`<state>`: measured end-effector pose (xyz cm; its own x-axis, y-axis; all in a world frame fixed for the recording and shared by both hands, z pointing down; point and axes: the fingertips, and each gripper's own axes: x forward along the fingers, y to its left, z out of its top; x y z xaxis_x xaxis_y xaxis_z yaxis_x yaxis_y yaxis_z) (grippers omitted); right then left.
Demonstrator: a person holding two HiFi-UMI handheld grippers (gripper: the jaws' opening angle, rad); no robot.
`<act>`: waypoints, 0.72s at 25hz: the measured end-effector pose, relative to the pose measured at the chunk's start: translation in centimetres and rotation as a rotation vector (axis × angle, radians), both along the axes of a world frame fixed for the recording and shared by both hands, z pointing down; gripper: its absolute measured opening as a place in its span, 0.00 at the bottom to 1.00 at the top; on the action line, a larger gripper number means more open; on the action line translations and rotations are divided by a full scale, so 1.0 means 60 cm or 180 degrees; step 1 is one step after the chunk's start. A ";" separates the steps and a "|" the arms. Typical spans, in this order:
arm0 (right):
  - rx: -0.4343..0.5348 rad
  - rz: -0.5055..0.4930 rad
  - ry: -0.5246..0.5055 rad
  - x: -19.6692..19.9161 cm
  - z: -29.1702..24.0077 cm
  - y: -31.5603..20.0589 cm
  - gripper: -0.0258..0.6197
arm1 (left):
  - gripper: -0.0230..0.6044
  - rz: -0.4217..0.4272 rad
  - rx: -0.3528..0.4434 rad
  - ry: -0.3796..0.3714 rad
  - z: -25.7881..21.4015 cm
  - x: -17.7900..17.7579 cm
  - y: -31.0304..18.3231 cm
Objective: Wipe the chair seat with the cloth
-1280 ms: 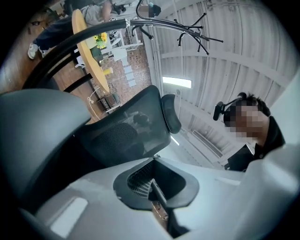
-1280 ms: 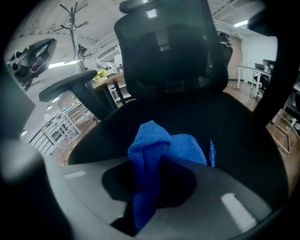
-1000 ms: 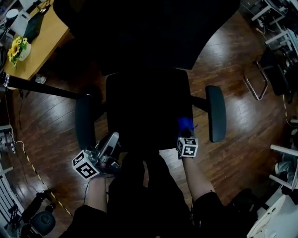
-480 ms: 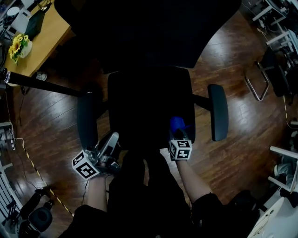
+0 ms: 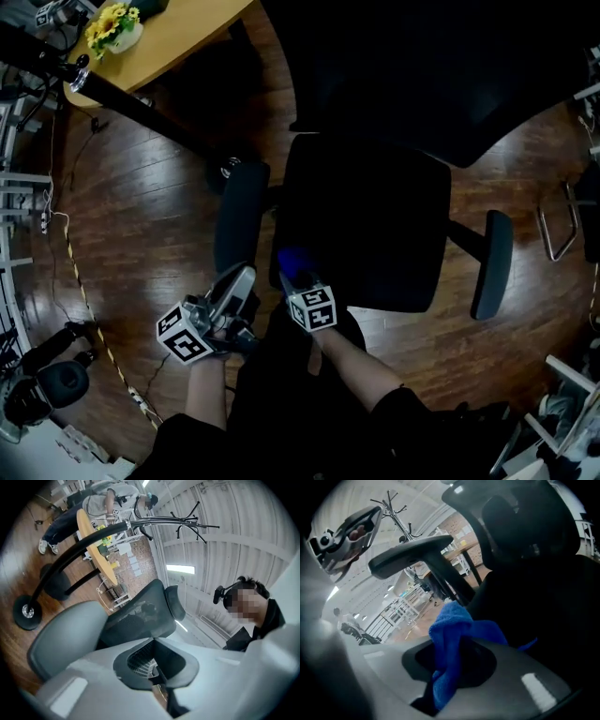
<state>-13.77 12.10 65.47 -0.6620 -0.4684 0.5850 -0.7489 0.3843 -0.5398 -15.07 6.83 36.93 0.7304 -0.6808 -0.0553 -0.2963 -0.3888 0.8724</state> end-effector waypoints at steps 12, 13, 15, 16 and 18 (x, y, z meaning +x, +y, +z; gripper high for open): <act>-0.0126 0.0226 0.0330 0.140 0.054 0.045 0.14 | 0.02 0.0198 0.0007 0.0030 0.007 0.029 0.001; -0.0191 0.0378 0.0391 0.184 0.058 0.052 0.14 | 0.02 0.0258 0.0016 0.0036 0.006 0.044 0.000; -0.0297 0.0729 0.0562 0.286 0.061 0.065 0.14 | 0.02 0.0423 0.0035 0.0064 0.006 0.079 -0.008; -0.0320 0.0914 0.0659 0.342 0.061 0.072 0.14 | 0.02 0.0513 0.0046 0.0085 0.007 0.099 -0.012; -0.0299 0.1232 0.0798 0.449 0.055 0.092 0.14 | 0.02 0.0654 0.0067 0.0130 0.006 0.144 -0.016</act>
<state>13.20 17.61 68.79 -0.2820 -0.5904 0.7562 -0.9393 0.0092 -0.3430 -6.46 5.90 37.27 0.8507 -0.5160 -0.1004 -0.1733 -0.4556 0.8731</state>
